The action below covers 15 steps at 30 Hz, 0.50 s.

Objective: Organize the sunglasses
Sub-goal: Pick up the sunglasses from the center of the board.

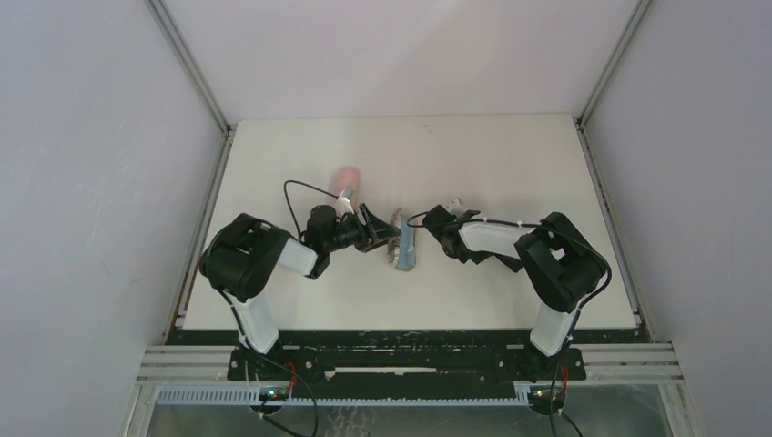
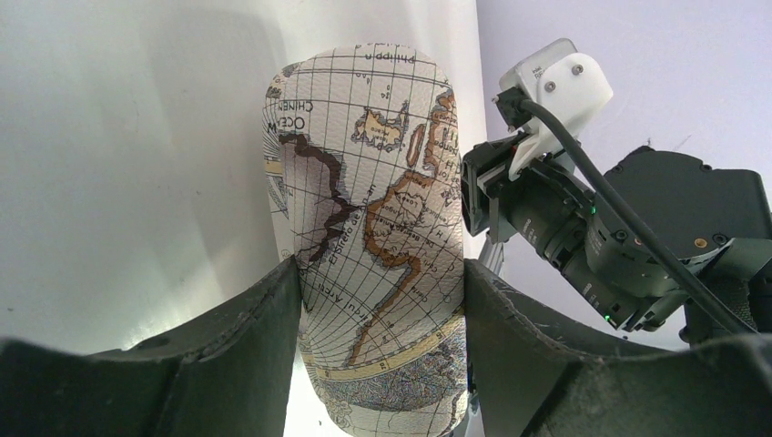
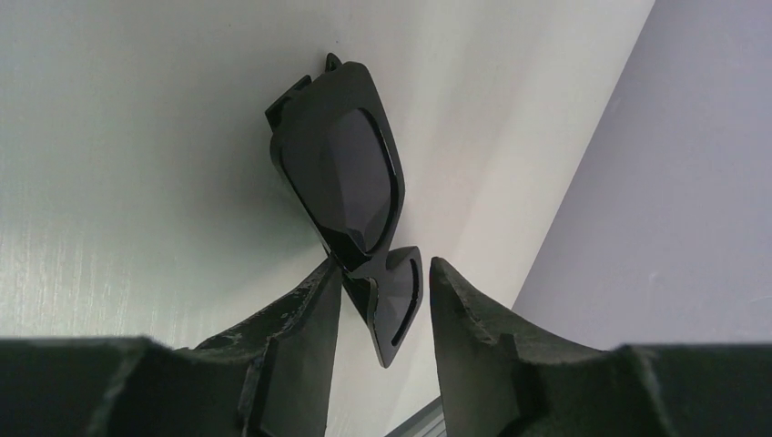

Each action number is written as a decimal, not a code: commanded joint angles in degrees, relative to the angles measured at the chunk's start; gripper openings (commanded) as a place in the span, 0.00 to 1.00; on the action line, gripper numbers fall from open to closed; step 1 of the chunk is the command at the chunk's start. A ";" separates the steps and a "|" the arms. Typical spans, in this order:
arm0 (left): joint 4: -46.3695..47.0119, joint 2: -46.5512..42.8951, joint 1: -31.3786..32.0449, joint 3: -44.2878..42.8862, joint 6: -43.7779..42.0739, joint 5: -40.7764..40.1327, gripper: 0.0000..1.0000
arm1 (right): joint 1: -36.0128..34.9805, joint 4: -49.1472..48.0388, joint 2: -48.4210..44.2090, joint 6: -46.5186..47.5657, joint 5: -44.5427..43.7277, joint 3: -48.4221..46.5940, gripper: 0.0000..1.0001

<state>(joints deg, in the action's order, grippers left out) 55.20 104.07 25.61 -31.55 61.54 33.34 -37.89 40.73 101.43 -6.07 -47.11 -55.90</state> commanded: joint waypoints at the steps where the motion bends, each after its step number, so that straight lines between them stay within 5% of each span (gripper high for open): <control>1: 3.25 0.43 -0.27 -1.32 0.72 1.40 0.24 | 0.81 -2.02 -0.07 1.45 -0.18 -1.84 0.39; 9: 3.25 0.73 -0.34 -1.54 0.78 1.47 0.24 | 1.47 -2.55 0.12 1.50 -0.14 -1.85 0.26; 15: 3.25 0.78 -0.25 -1.72 0.82 1.54 0.24 | 2.15 -2.67 0.33 1.16 0.15 -1.85 0.25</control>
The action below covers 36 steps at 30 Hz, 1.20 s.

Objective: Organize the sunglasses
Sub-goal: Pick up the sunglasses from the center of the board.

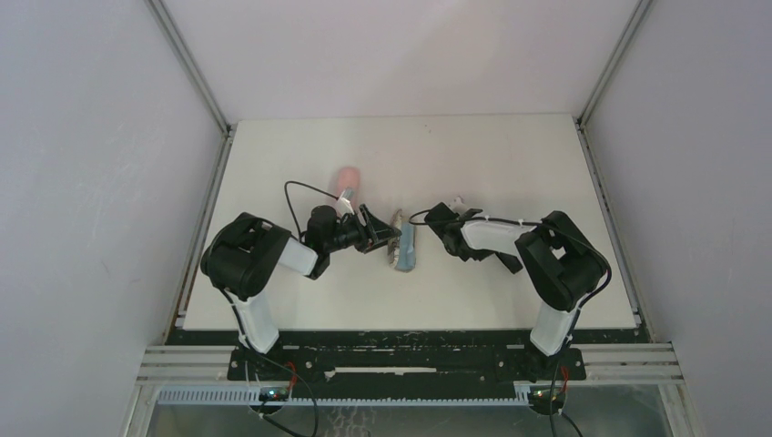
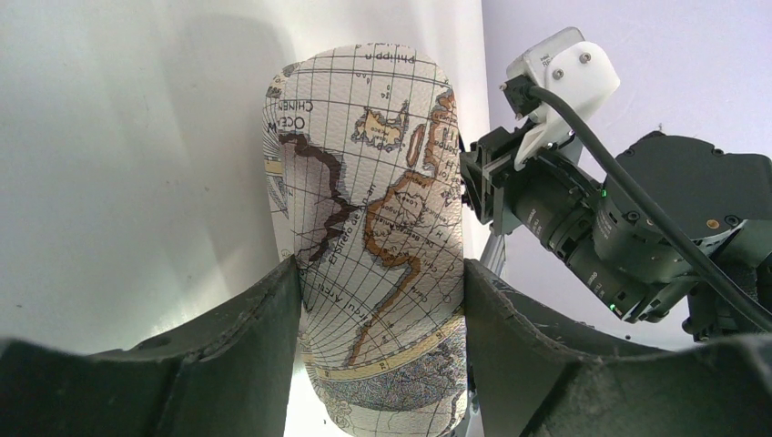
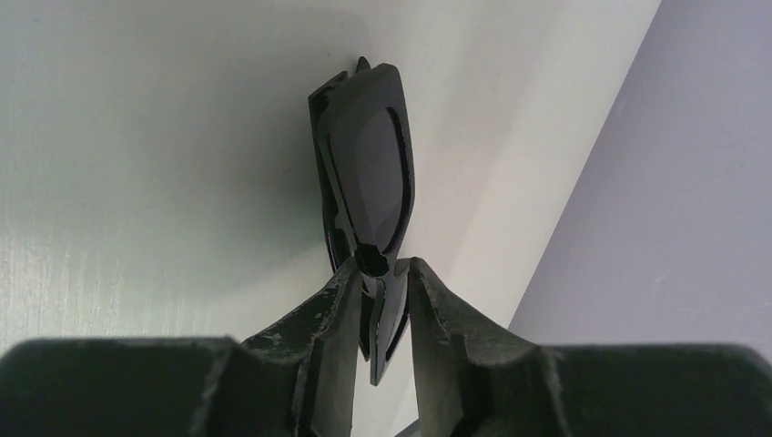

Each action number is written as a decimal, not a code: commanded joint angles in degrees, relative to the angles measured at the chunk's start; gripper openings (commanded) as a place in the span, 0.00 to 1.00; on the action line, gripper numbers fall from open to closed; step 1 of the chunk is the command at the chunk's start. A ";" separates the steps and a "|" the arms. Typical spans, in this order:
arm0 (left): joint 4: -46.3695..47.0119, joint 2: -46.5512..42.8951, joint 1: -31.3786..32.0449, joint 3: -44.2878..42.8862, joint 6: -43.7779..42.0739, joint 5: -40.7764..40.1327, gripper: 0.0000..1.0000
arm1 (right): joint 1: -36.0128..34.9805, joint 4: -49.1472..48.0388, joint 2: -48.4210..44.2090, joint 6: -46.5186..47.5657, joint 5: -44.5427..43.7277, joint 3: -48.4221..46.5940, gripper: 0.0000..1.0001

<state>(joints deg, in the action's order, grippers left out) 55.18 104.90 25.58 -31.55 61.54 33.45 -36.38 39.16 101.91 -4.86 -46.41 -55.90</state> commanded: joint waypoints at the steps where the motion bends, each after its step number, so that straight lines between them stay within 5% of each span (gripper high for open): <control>1: 3.27 -0.05 -0.27 -1.69 0.84 1.47 0.24 | 0.75 -1.10 -0.25 -0.25 -0.62 -1.85 0.27; 11: 3.27 -0.13 -0.27 -1.54 0.84 1.53 0.23 | 1.13 0.17 -0.15 -0.94 0.22 -1.84 0.26; 28: 3.26 -0.14 -0.27 -1.67 0.86 1.67 0.23 | 1.56 0.16 -0.59 -1.09 0.49 -1.85 0.00; 36: 3.27 -0.68 -0.26 -1.43 0.86 1.57 0.22 | 1.91 2.42 -3.58 -2.46 0.70 -2.78 0.00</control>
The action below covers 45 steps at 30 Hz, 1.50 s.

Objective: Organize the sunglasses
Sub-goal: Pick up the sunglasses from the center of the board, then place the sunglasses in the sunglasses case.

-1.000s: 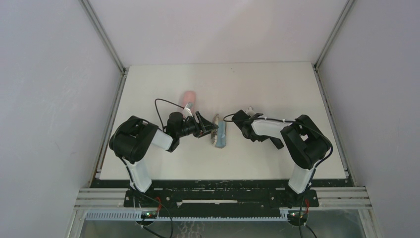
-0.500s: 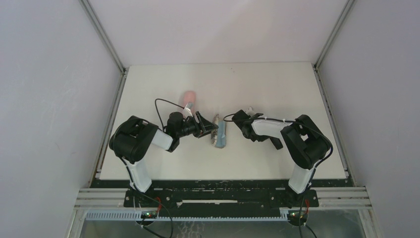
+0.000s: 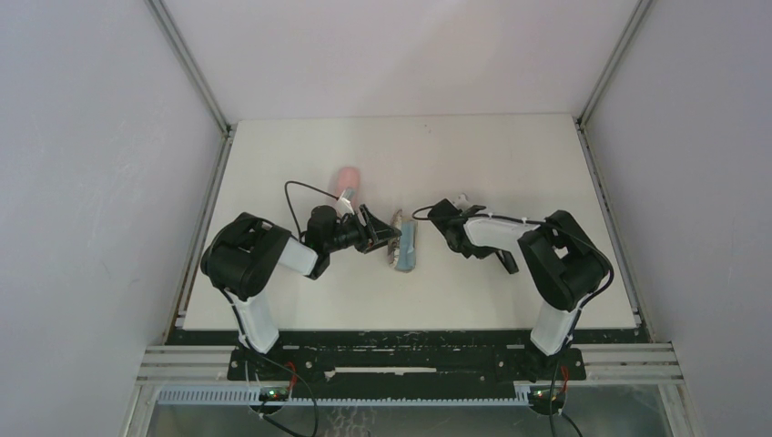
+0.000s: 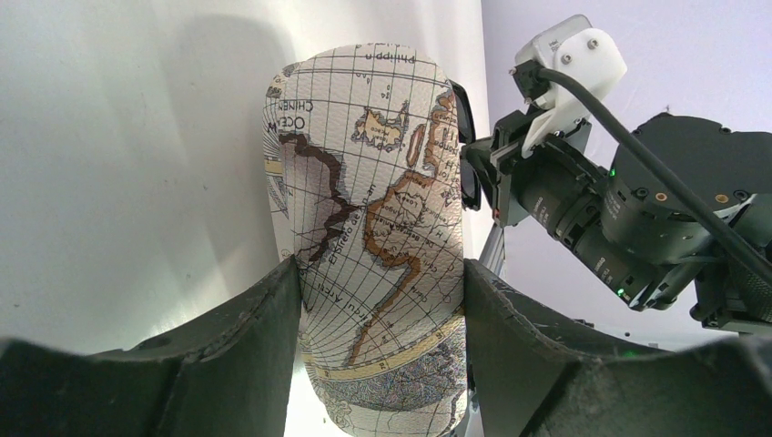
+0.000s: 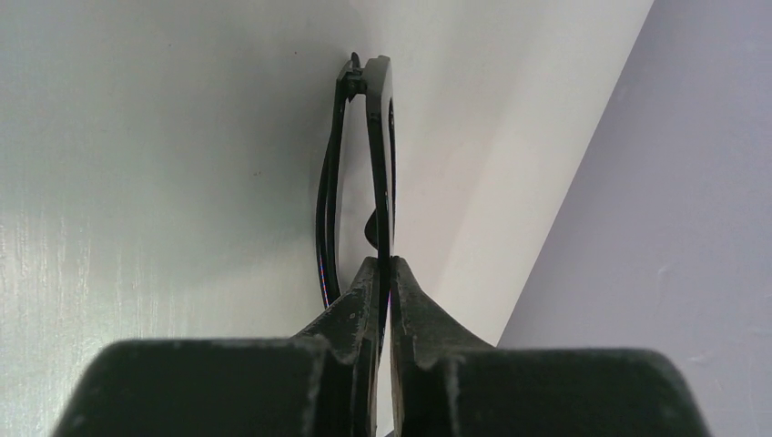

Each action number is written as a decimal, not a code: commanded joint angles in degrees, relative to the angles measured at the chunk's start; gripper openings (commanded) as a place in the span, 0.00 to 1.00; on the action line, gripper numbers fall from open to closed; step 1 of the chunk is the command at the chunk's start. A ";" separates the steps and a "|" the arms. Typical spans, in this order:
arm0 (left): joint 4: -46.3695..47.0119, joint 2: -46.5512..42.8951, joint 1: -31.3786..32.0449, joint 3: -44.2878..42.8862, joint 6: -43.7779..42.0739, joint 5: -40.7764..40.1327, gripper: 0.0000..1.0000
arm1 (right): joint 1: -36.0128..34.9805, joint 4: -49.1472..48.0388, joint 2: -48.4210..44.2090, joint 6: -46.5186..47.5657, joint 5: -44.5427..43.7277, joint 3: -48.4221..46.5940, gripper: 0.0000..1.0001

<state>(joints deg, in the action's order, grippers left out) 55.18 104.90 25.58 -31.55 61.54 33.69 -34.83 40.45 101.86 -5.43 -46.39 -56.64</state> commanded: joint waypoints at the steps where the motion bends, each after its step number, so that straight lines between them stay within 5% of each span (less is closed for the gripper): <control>1: 3.27 -0.80 -0.27 -1.37 0.78 1.30 0.22 | 0.39 1.39 -4.31 -2.06 1.13 -2.21 0.00; 9: 3.20 -1.10 -0.27 -1.23 0.75 1.17 0.21 | 4.56 -0.03 -13.35 -3.85 14.17 -2.21 0.00; 18: 2.57 -1.61 -0.27 -1.38 0.15 0.85 0.15 | 17.83 -14.42 -25.88 -13.62 54.11 5.45 0.00; 25: 1.07 -2.36 -0.27 -0.96 -0.67 0.00 0.13 | 18.18 -28.84 -24.32 -27.01 70.80 10.19 0.00; 35: 1.07 -3.20 -0.27 0.16 -0.63 -1.09 0.01 | 10.34 -49.24 -17.29 -42.31 74.75 12.78 0.00; 45: 1.15 -3.04 -0.35 -0.06 -0.53 -0.80 0.00 | 6.26 -50.84 -9.81 -43.86 72.68 9.35 0.00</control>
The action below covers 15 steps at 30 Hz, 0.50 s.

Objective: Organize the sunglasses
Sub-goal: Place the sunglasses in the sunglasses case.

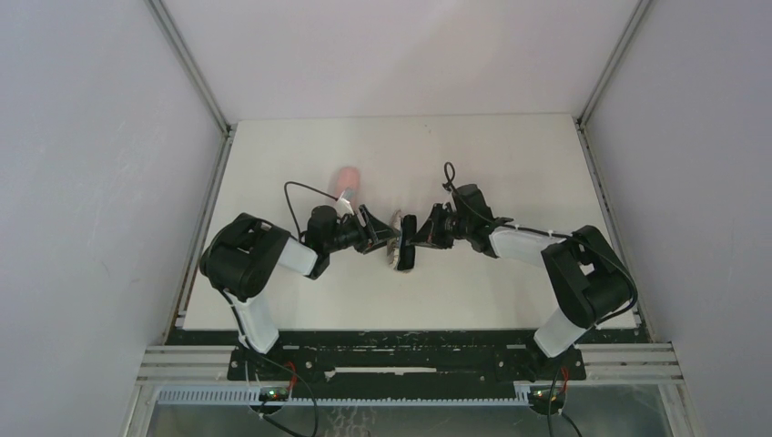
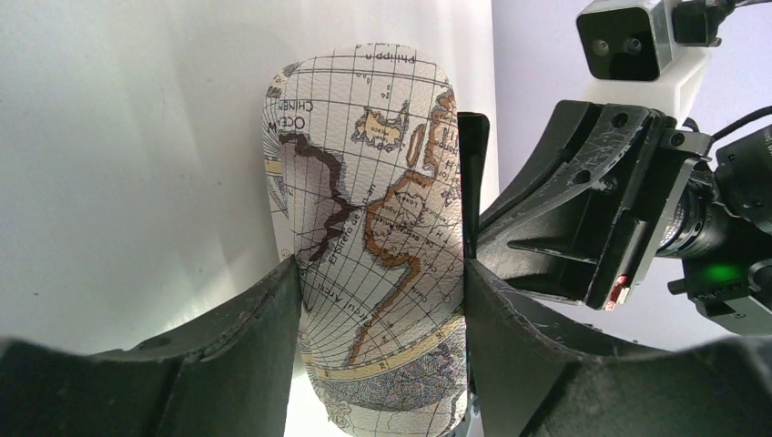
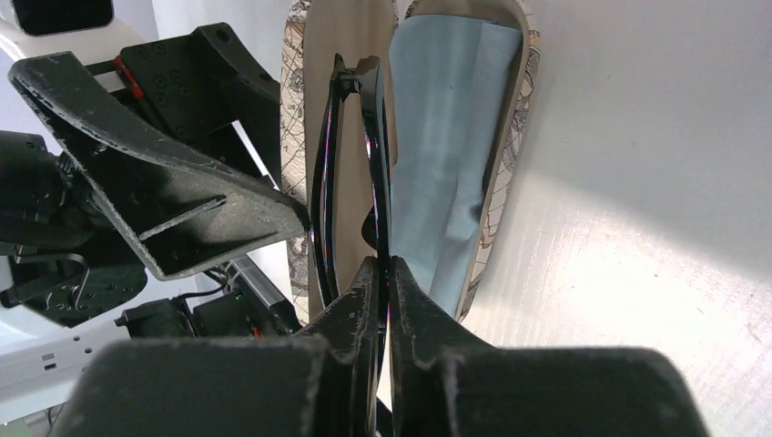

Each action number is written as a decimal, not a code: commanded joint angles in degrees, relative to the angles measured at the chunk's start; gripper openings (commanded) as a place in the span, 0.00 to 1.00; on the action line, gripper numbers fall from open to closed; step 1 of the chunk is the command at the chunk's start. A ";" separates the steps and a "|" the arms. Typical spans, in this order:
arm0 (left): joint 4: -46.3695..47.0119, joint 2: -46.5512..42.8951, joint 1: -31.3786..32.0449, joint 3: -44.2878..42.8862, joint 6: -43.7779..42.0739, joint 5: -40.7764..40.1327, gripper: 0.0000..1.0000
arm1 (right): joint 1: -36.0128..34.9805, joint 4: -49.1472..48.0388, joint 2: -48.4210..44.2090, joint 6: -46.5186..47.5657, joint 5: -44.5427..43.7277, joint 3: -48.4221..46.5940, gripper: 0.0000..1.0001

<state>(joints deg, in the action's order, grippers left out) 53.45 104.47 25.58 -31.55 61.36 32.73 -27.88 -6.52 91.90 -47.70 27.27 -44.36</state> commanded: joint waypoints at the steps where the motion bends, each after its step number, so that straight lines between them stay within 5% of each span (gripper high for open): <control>1: 2.84 -2.57 -0.32 -0.13 -0.40 0.26 0.00 | -0.73 -3.59 0.39 -1.33 -1.34 -3.13 0.00; 15: 3.41 -2.39 -0.27 0.03 -0.10 0.49 0.00 | -0.97 0.07 4.24 1.07 -4.10 -6.86 0.00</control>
<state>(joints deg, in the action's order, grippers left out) 53.45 104.47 25.47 -31.55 61.36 32.73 -28.49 -5.69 95.24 -47.51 24.14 -48.77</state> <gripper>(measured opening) 0.647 0.010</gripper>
